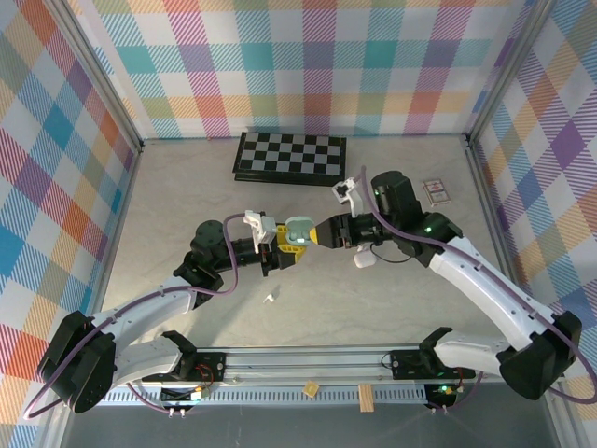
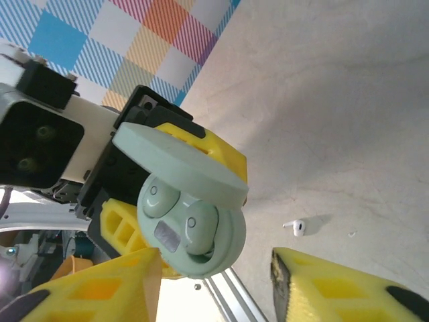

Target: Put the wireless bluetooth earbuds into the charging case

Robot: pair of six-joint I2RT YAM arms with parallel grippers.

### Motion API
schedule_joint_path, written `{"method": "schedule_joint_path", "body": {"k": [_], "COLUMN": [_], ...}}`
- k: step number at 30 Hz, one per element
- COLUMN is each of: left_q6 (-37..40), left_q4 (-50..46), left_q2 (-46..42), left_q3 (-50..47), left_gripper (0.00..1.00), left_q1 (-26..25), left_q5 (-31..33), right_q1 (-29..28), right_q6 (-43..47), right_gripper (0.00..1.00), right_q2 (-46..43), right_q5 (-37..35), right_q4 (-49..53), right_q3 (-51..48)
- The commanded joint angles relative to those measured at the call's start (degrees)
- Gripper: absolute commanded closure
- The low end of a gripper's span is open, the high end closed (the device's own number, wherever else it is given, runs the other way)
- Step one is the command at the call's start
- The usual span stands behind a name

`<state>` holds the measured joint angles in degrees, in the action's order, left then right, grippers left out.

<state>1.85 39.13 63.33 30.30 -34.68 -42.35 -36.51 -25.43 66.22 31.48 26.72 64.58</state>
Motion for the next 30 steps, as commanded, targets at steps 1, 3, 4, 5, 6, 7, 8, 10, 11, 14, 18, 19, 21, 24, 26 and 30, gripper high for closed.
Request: {"method": "schedule_joint_path", "body": {"k": [1, 3, 4, 5, 6, 7, 8, 10, 11, 14, 18, 19, 21, 24, 26, 30], "left_q6": [-0.59, -1.17, -1.59, -1.91, -2.12, -2.27, -2.42, -2.59, -2.77, -2.9, -2.79, -2.67, -2.68, -2.44, -2.01, -1.97], "left_q4": [3.38, 5.29, 6.16, 7.07, 7.89, 8.26, 8.56, 9.47, 9.87, 9.91, 9.41, 9.3, 8.95, 7.65, 6.25, 5.65], "left_q2": [0.19, 0.61, 0.77, 0.95, 1.08, 1.17, 1.22, 1.41, 1.48, 1.46, 0.77, 0.65, 0.37, 0.26, 0.38, 0.56], "left_q3": [-0.07, -0.37, -0.57, -0.61, -0.68, -0.69, -0.77, -0.92, -1.04, -1.21, -1.39, -1.3, -1.06, -0.3, 0.38, 1.2], "left_gripper": [0.73, 0.72, 0.72, 0.72, 0.72, 0.72, 0.72, 0.72, 0.72, 0.72, 0.72, 0.72, 0.73, 0.74, 0.74, 0.73], "left_q1": [0.51, 0.49, 0.49, 0.55, 0.49, 0.49, 0.49, 0.49, 0.53, 0.55, 0.54, 0.53, 0.49, 0.49, 0.51, 0.49], "left_q5": [-0.1, -1.12, -1.47, -1.91, -2.29, -2.38, -2.57, -2.95, -3.26, -3.53, -2.92, -2.75, -2.5, -2.61, -2.57, -2.47], "right_q1": [0.39, 0.39, 0.34, 0.38, 0.39, 0.39, 0.39, 0.37, 0.33, 0.3, 0.18, 0.13, -0.02, -0.05, -0.09, 0.11], "right_q6": [0.35, 0.08, -0.37, -0.65, -0.83, -1.02, -1.09, -1.44, -0.8, -0.76, 0.67, 0.96, 1.9, 2.43, 1.82, -0.36], "right_gripper": [0.49, 0.45, 0.44, 0.43, 0.41, 0.41, 0.4, 0.39, 0.38, 0.36, 0.33, 0.33, 0.32, 0.31, 0.31, 0.3], "right_q2": [-2.82, -2.31, -1.75, -1.03, -0.39, 0.29, 1.09, 3.1, 4.75, 7.5, 9.46, 9.47, 9.38, 8.35, 6.93, 4.04], "right_q5": [-2.39, -3.07, -3.87, -5.41, -6.54, -7.81, -9.18, -11.45, -11.87, -11.26, -10.78, -10.28, -8.69, -6.41, -5.68, -4.7], "right_q4": [-0.85, -1.39, -1.18, -0.75, -0.49, -0.2, 0.18, 2.29, 3.99, 5.36, 8.24, 8.53, 9.28, 9.27, 8.26, 6.18], "right_q3": [1.06, 2.25, 3.13, 4.25, 5.14, 6.04, 7.15, 9.69, 11.57, 13.93, 15.62, 15.53, 15.16, 13.94, 12.42, 9.8]}}
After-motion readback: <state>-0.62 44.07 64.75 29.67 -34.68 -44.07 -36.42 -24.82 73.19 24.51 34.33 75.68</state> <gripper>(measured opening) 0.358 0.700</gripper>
